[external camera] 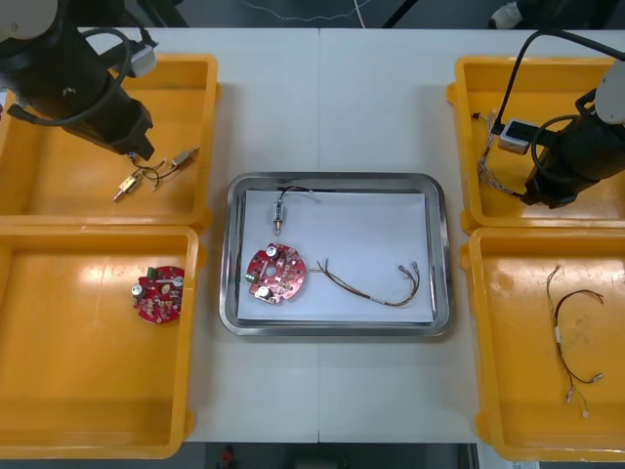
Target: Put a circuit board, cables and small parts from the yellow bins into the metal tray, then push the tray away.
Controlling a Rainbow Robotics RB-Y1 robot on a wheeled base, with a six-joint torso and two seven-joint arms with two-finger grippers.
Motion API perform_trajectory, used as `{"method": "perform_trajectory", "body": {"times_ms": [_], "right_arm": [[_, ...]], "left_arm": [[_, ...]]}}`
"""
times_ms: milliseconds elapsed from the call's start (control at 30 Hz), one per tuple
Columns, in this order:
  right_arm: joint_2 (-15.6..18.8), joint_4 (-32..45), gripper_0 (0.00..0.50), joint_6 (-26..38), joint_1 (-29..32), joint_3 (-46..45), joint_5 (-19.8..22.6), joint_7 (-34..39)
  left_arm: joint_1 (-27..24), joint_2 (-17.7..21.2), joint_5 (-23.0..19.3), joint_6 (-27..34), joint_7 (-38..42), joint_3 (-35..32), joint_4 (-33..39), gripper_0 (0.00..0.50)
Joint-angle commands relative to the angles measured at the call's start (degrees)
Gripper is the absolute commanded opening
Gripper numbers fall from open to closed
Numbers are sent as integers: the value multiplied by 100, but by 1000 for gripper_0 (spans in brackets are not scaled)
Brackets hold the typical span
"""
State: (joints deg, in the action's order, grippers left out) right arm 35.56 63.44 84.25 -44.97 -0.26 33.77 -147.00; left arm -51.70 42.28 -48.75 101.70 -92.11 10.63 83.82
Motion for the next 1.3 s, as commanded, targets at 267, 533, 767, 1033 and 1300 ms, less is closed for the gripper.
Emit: {"method": "perform_trajectory", "body": {"times_ms": [267, 533, 767, 1033, 1300], "right_arm": [[-93, 45, 500, -234, 164, 114, 59, 171], [-164, 45, 500, -427, 304, 114, 68, 268], [-164, 45, 160, -401, 366, 132, 51, 303], [-155, 45, 0, -392, 366, 105, 95, 365], [-155, 335, 0, -242, 357, -431, 59, 312]], "left_arm": [[-121, 254, 173, -643, -1028, -88, -938, 500], [-121, 245, 200, -1100, -1107, 264, -1254, 500], [-121, 228, 129, -1196, -1116, 422, -1456, 500], [-104, 210, 112, -1319, -1046, 651, -1606, 500], [46, 219, 103, -1618, -1090, 659, -1632, 500]]}}
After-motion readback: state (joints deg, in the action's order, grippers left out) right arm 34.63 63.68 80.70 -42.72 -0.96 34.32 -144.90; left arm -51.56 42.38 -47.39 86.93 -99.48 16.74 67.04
